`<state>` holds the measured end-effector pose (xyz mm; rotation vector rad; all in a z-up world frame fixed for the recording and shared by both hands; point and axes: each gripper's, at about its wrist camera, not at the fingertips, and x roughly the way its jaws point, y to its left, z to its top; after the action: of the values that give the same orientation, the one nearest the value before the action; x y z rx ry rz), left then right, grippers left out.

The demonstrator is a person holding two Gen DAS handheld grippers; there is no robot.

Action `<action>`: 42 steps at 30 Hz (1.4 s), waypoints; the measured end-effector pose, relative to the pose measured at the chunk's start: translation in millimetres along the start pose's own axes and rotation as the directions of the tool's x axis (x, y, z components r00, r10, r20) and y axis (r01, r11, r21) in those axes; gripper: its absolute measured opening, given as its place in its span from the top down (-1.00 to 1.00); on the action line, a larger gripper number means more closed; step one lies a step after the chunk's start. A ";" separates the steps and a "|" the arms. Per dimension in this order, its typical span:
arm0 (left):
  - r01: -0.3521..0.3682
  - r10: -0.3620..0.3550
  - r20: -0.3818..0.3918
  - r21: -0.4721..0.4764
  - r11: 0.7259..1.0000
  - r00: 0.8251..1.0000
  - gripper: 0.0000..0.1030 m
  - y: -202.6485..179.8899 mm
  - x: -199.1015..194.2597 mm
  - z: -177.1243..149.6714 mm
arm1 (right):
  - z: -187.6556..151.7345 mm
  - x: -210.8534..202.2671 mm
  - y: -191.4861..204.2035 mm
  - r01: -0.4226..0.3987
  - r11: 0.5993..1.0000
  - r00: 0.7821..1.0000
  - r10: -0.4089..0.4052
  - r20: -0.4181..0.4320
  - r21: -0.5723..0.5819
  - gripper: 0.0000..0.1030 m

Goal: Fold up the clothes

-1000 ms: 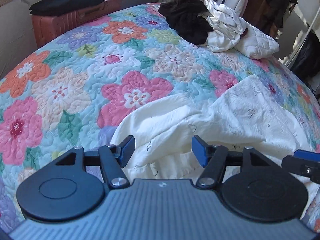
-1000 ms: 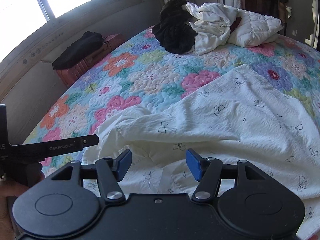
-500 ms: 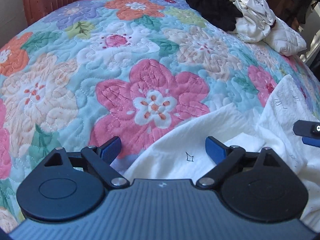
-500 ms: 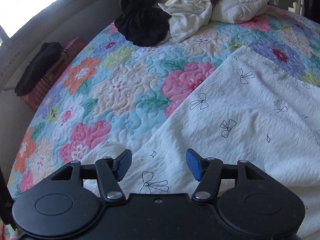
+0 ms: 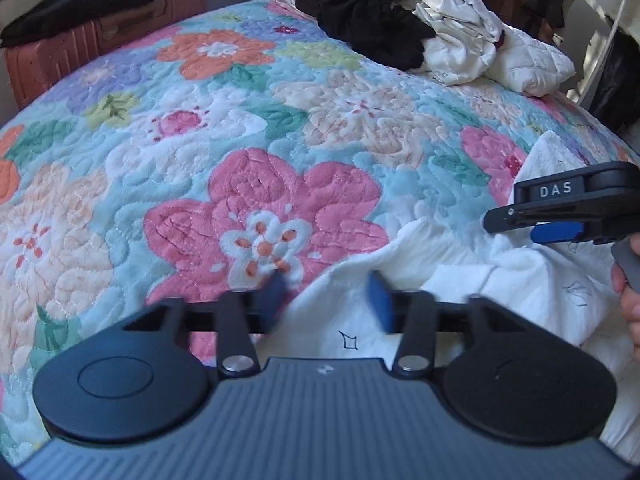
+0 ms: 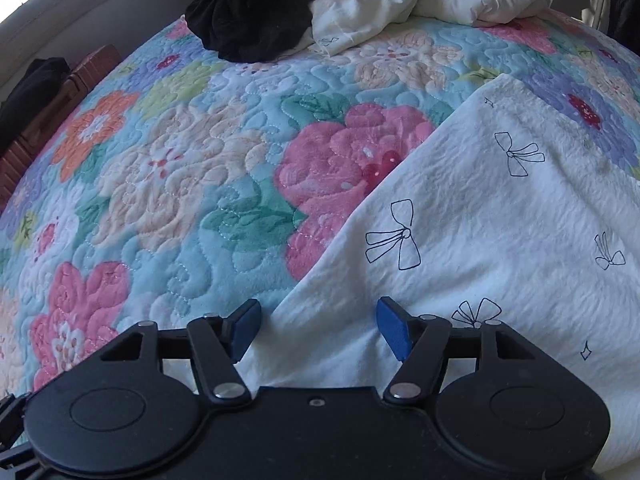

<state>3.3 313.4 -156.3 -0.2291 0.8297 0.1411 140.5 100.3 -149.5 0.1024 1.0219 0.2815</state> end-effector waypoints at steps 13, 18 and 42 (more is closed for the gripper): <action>0.139 -0.103 0.175 -0.204 0.969 0.979 0.65 48.6 -52.9 17.6 | -32.4 -99.3 -79.2 -0.074 0.994 0.966 0.050 0.253 0.084 0.95; 0.037 -0.030 0.046 -0.142 0.989 0.998 -0.04 29.1 -14.5 2.8 | -50.8 -93.2 -87.1 -0.023 0.998 0.983 0.011 0.181 0.062 0.95; 0.546 -0.569 -0.168 -0.166 0.821 0.805 0.97 -2.6 -8.7 -15.3 | -43.5 -94.9 3.5 -0.224 0.973 0.972 0.227 0.062 -0.050 -0.41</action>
<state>-12.9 306.7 -159.4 -0.5944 0.9343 -0.4057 56.3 75.2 -93.0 0.1889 0.9374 0.5037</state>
